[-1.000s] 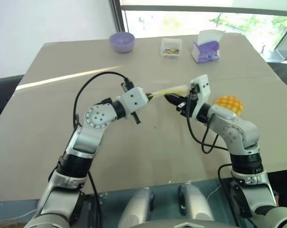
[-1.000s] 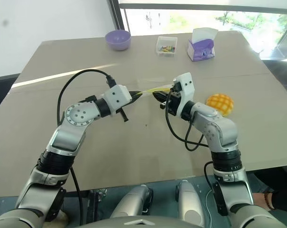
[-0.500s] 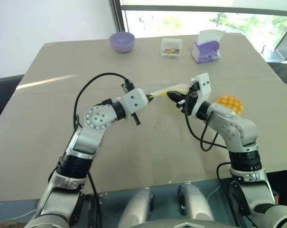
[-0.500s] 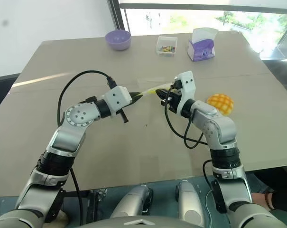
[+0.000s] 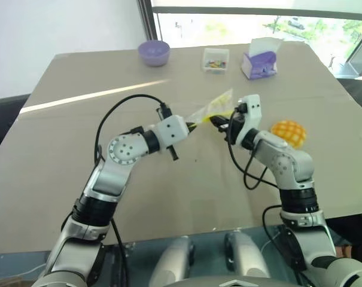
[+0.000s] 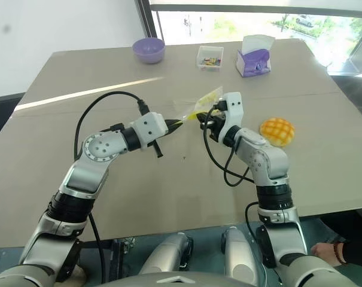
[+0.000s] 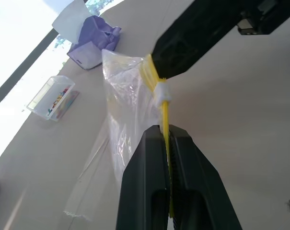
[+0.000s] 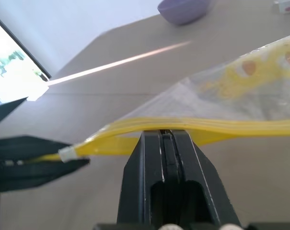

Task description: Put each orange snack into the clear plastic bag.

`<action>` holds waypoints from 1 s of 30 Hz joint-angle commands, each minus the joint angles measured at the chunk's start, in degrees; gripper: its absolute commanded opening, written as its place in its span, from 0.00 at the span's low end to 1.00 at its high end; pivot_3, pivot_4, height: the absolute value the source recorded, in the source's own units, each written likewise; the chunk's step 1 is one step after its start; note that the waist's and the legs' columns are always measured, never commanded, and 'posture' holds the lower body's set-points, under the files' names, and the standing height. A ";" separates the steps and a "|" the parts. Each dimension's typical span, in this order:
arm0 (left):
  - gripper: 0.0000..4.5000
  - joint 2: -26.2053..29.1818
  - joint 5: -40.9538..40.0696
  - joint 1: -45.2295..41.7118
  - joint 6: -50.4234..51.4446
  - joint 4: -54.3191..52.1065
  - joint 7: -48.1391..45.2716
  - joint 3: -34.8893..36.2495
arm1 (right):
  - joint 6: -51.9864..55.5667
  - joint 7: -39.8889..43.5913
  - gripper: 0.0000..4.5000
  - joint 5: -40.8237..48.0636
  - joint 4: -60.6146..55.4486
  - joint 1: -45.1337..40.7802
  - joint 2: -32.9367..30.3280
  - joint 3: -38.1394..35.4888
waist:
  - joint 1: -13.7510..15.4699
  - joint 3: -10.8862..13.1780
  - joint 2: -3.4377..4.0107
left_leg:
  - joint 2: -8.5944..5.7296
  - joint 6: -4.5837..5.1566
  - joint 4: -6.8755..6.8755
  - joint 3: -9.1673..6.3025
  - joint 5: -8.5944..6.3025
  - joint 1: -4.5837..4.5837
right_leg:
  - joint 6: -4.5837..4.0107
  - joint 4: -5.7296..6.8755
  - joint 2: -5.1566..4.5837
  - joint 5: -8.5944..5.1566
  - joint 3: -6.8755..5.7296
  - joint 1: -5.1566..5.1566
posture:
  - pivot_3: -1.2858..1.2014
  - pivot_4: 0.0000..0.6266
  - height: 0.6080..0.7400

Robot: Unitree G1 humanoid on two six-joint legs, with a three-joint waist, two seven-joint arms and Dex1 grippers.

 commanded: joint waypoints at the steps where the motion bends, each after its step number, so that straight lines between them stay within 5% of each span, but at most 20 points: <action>1: 0.00 0.13 -1.01 0.15 0.05 -3.05 -0.55 0.11 | 1.20 -1.54 0.01 5.89 -1.38 -1.75 2.79 -4.66 | 0.00 0.00 0.00 | 0.00 0.00 0.00 -0.01 0.00 0.00 | 0.00 0.00 0.00 0.00 -0.01 0.00 | 0.52 0.24 1.00; 8: 0.00 -0.43 -1.16 0.13 0.52 -3.65 -0.82 0.03 | 1.48 -3.07 0.01 6.94 -0.41 -1.64 4.11 -4.63 | -0.08 0.00 0.01 | 0.00 0.02 -0.02 0.00 -0.01 0.01 | 0.00 0.01 0.00 0.00 0.00 0.00 | 0.52 0.24 1.00; 18: 0.00 -0.40 -2.05 1.08 0.74 -4.74 -1.90 0.21 | -14.80 1.27 0.01 -12.48 4.25 -0.63 -3.87 10.80 | -0.41 0.00 0.01 | -0.01 0.00 -0.01 0.04 0.00 0.01 | 0.00 0.01 0.00 0.00 0.01 -0.01 | 0.52 0.24 1.00; 26: 0.00 -0.17 -2.37 1.07 0.69 -4.61 -2.57 0.25 | -8.44 0.11 0.01 -0.96 3.97 -1.30 2.86 1.15 | -1.15 0.00 0.01 | 0.01 0.00 -0.02 0.01 0.00 0.02 | 0.00 0.01 0.01 0.00 0.03 -0.01 | 0.52 0.24 1.00; 30: 0.00 -0.33 -2.78 0.73 0.62 -4.56 -2.68 0.34 | -15.80 -1.14 0.01 -10.39 6.94 -1.52 0.11 5.65 | -1.15 0.00 0.01 | 0.00 0.01 -0.02 0.01 -0.01 0.02 | 0.00 0.01 0.01 0.00 0.02 -0.01 | 0.52 0.24 1.00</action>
